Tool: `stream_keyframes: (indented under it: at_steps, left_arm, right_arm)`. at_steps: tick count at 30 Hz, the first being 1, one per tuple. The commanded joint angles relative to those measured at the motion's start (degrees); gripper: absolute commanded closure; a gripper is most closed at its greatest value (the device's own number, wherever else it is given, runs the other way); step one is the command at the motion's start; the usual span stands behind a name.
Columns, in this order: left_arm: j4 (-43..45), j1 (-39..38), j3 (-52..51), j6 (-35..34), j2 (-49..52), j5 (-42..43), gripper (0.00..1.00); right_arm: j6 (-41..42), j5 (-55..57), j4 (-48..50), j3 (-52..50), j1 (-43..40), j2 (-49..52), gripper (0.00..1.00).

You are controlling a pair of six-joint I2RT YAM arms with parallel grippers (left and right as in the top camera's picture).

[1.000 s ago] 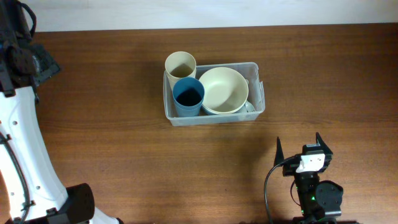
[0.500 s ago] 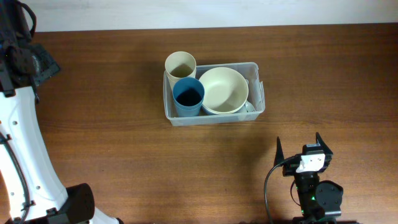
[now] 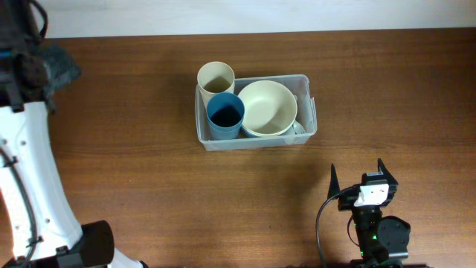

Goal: Pack container

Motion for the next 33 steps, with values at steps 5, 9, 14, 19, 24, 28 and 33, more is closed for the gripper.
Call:
stream_keyframes:
  at_steps: [5,9,14,19,24,28,33]
  left_arm:
    - [32.3,-8.7,-25.6,22.2,-10.3,17.9,0.0]
    - [43.5,-9.6,-41.2,22.1,-17.6,18.2,0.0]
    - [57.0,-9.6,-60.9,22.1,-28.5,18.1,0.0]
    - [71.6,-9.6,-80.4,22.1,-41.4,18.1,0.0]
    - [85.3,-9.6,-98.6,22.1,-56.4,18.1,0.0]
    - [93.2,-9.6,-109.8,22.1,-68.4,18.1,0.0]
    - [99.1,-9.6,-117.5,22.1,-77.9,18.1,0.0]
  right_arm:
    - [0.2,1.1,-0.3,-0.4,-0.4,-0.6,0.01]
    - [0.3,1.1,-0.3,-0.4,-0.4,-0.6,0.01]
    - [0.3,1.1,-0.3,-0.4,-0.4,-0.6,0.01]
    - [0.3,1.1,-0.3,-0.4,-0.4,-0.6,0.01]
    - [0.3,1.1,-0.3,-0.4,-0.4,-0.6,0.01]
    - [0.2,1.1,-0.3,-0.4,-0.4,-0.6,0.01]
    - [0.3,1.1,-0.3,-0.4,-0.4,-0.6,0.01]
